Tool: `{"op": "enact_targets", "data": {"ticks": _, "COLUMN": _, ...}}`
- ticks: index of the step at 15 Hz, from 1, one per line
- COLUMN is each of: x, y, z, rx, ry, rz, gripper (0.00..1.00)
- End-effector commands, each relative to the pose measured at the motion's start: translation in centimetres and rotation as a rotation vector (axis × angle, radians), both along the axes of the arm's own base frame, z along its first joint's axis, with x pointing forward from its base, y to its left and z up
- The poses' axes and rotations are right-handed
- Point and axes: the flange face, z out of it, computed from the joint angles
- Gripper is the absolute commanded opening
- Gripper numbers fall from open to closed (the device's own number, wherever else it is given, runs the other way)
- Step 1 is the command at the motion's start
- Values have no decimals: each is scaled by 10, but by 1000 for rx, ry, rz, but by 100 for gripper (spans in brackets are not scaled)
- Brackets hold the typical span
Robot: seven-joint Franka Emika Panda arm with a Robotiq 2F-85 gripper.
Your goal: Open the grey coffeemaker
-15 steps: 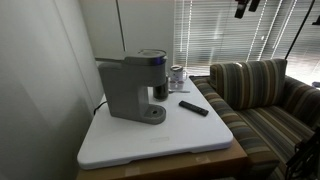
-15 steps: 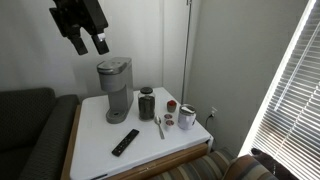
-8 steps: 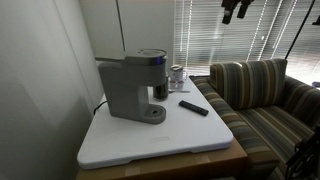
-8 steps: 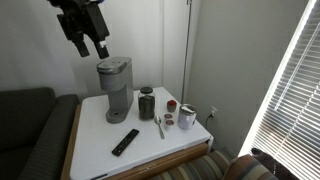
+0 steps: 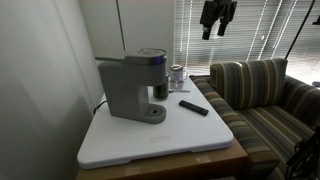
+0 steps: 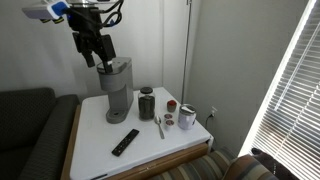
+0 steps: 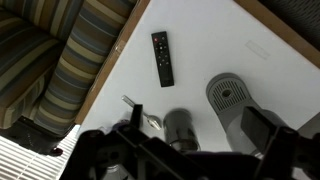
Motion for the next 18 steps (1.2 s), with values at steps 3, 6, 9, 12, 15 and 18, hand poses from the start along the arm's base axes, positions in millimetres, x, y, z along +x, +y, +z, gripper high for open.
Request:
{"op": "enact_targets", "data": {"ticks": 3, "x": 20, "y": 7, "z": -15, "rx": 16, "ry": 47, "rz": -4, "gripper": 100}}
{"op": "enact_targets", "data": {"ticks": 6, "x": 42, "y": 15, "z": -36, "rx": 41, "ry": 89, "rz": 5, "gripper": 100}}
{"op": "enact_targets", "data": {"ticks": 9, "x": 65, "y": 17, "z": -56, "rx": 128, "ry": 91, "rz": -33, "gripper": 100}}
{"op": "enact_targets", "data": {"ticks": 12, "x": 82, "y": 14, "z": -70, "rx": 235, "ry": 90, "rz": -99, "gripper": 74}}
{"op": "enact_targets", "data": {"ticks": 15, "x": 91, "y": 9, "z": -77, "rx": 319, "ry": 100, "rz": -183, "gripper": 52}}
{"op": "enact_targets", "data": {"ticks": 18, "x": 96, "y": 4, "z": -81, "rx": 373, "ry": 97, "rz": -230, "gripper": 31}}
